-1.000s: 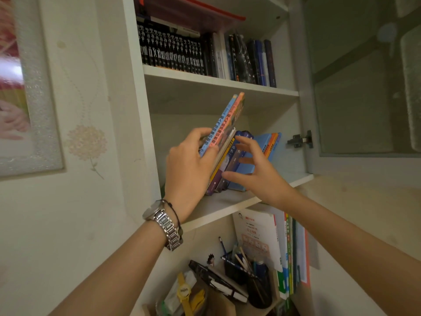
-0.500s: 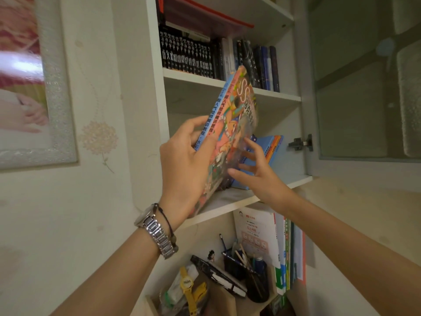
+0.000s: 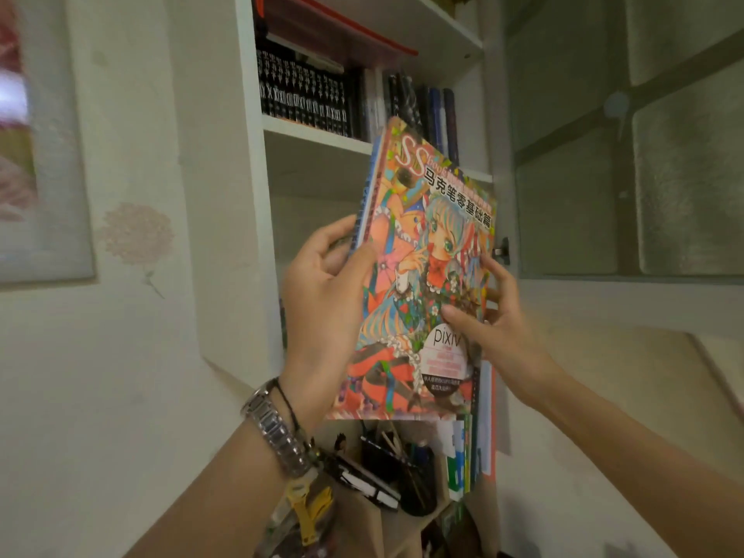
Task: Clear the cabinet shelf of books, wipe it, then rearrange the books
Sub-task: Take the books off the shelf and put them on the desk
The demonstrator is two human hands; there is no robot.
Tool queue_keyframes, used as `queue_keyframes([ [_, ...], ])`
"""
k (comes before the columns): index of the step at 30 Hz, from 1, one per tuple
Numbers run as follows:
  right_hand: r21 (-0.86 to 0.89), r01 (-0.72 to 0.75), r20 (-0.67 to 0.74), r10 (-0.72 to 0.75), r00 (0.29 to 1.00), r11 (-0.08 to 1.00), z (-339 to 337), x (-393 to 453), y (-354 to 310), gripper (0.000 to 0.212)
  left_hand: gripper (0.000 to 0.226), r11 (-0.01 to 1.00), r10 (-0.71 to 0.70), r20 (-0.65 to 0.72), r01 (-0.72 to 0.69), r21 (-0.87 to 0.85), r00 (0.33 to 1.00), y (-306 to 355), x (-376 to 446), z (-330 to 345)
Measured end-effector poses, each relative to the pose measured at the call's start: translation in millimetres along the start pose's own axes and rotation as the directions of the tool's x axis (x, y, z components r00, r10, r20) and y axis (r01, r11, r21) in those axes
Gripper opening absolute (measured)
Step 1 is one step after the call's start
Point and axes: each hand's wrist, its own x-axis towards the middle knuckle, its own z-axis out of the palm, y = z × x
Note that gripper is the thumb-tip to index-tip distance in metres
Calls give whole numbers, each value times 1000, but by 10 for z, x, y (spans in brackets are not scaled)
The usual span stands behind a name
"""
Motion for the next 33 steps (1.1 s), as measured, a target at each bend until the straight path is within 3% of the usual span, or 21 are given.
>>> queue_keyframes([
  [9, -62, -252, -172, 239, 956, 966, -551, -938, 451, 78, 27, 983, -180, 94, 181, -3, 979, -828, -600, 191],
  [17, -239, -490, -347, 398, 849, 838, -975, -1941, 951, 90, 23, 909, -413, 167, 416, 16, 895, -1557, -1459, 301],
  [26, -243, -785, -489, 627, 606, 570, -1213, -2959, 1569, 104, 23, 733, -680, 200, 640, 231, 706, -2449, -2458, 174],
  [29, -268, -828, -515, 653, 555, 492, -1169, -3272, 1707, 94, 22, 682, -727, 184, 669, 295, 661, -2692, -2836, 75],
  [33, -262, -891, -551, 701, 453, 370, -1193, -3833, 2097, 89, 20, 571, -818, 195, 723, 388, 541, -2971, -3302, -49],
])
